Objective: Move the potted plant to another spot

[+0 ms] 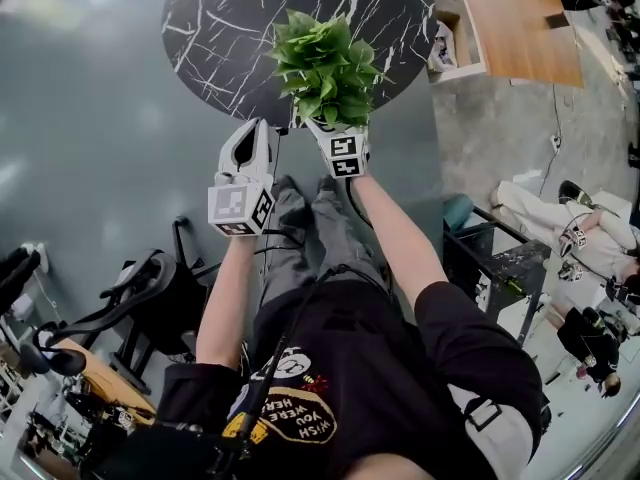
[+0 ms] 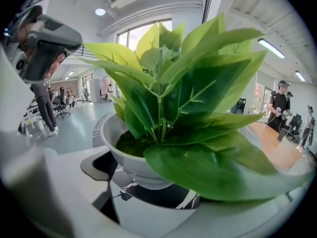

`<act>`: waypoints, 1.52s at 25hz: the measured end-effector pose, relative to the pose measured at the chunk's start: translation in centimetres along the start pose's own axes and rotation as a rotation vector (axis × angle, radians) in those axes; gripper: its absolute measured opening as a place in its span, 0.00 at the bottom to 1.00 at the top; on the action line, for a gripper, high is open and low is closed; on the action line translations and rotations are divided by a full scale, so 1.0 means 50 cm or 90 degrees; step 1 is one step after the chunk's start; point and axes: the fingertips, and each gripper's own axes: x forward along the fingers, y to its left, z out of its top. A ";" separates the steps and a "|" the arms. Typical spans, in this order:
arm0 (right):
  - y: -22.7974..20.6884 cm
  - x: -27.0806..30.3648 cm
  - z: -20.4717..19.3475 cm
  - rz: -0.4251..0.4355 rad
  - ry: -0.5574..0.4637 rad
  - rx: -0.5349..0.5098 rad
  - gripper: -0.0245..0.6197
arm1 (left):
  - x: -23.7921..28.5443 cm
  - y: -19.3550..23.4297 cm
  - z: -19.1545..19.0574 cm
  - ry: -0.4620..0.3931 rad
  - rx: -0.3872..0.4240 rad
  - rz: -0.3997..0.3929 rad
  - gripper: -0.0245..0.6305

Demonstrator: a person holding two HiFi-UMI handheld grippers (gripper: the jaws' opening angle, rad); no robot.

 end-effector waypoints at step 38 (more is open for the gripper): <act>0.044 -0.552 0.328 0.026 -0.151 0.112 0.04 | -0.155 -0.284 0.111 -0.002 0.128 -0.085 0.04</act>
